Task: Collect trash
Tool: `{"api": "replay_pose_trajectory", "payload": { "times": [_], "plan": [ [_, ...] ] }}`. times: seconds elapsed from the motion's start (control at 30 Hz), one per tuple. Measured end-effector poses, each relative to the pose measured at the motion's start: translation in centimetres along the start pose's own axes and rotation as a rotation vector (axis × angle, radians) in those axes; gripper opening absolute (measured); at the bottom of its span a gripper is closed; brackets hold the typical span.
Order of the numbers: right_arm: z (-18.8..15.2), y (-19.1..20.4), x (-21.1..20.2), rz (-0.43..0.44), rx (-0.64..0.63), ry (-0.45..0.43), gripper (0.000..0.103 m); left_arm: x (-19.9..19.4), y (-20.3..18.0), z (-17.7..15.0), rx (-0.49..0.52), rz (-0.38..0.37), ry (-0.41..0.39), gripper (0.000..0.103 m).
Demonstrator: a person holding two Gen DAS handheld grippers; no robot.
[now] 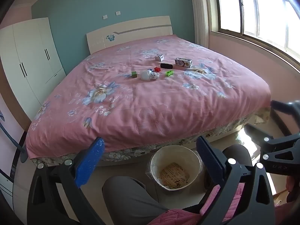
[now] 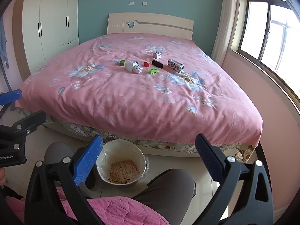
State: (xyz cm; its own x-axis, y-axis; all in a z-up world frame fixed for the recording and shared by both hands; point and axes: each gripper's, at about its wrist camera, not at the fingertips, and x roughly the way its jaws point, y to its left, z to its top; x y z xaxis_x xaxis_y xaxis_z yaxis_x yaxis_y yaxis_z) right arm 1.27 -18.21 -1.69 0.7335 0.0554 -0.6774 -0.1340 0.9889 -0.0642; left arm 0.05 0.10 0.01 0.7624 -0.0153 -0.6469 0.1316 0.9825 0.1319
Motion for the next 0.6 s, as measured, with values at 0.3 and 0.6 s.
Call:
{"api": "replay_pose_trajectory", "payload": {
  "times": [0.3,0.6],
  "plan": [
    [-0.03,-0.03,-0.1,0.0,0.001,-0.007,0.096,0.05,-0.03,0.01,0.006,0.004,-0.001,0.1],
    [-0.03,-0.04,-0.08,0.0,0.0,-0.009,0.096,0.01,0.06,-0.01,0.006,0.009,-0.002,0.1]
  ]
}}
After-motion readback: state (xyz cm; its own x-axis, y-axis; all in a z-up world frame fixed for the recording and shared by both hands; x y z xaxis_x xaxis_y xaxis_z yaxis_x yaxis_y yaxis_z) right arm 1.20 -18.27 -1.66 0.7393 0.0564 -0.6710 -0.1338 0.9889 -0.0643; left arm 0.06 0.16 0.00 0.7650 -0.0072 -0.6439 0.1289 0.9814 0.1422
